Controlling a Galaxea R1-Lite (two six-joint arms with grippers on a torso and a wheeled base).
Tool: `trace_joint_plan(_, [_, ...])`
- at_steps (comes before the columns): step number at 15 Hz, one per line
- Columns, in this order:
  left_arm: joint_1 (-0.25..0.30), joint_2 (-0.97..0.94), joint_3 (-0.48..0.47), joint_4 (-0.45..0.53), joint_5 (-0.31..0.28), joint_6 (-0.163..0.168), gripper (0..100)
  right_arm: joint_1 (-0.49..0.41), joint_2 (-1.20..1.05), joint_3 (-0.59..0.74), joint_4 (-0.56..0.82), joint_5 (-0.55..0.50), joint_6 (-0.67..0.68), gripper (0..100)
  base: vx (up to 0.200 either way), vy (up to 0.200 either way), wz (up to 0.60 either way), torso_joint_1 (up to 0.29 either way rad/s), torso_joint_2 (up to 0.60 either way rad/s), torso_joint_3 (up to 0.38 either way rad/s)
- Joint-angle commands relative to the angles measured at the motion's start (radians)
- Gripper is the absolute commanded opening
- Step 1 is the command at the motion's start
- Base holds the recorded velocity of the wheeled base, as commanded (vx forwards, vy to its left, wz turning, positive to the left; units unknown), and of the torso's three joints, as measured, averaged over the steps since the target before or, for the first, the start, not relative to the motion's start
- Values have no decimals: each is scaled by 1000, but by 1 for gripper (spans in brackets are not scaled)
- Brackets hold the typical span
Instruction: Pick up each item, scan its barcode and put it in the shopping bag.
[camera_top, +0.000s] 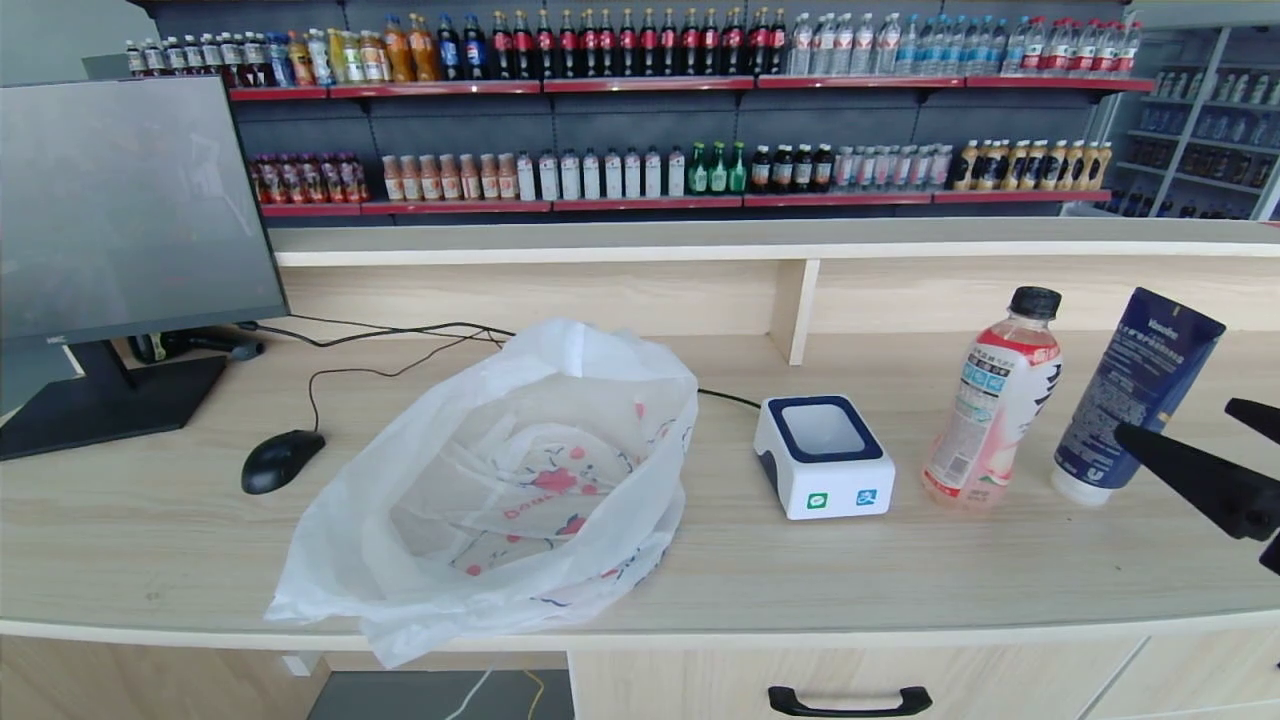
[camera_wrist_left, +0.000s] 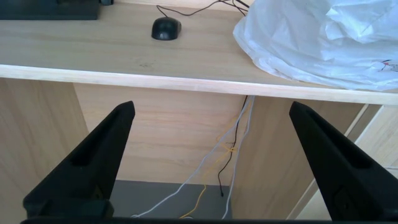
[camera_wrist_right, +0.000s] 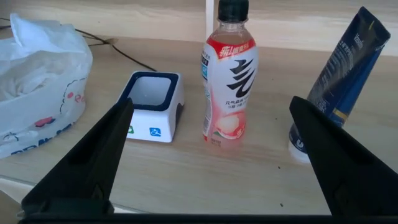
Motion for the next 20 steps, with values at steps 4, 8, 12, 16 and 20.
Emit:
trace_joint_plan(4, [0, 0, 0, 0, 0, 0, 100, 8, 114, -14, -27, 0, -1, 100, 0, 0, 0, 0, 0, 0])
trace_joint_plan(8, [0, 0, 0, 0, 0, 0, 100, -30, 218, -66, -127, 1, 15, 100, 0, 0, 0, 0, 0, 0])
trace_joint_plan(12, [0, 0, 0, 0, 0, 0, 100, -29, 249, -80, -143, 3, 31, 100, 0, 0, 0, 0, 0, 0])
trace_joint_plan(16, [0, 0, 0, 0, 0, 0, 100, -27, 281, -77, -168, 3, 29, 100, 0, 0, 0, 0, 0, 0])
trace_joint_plan(20, [0, 0, 0, 0, 0, 0, 100, -27, 376, -32, -312, 3, 32, 100, 0, 0, 0, 0, 0, 0])
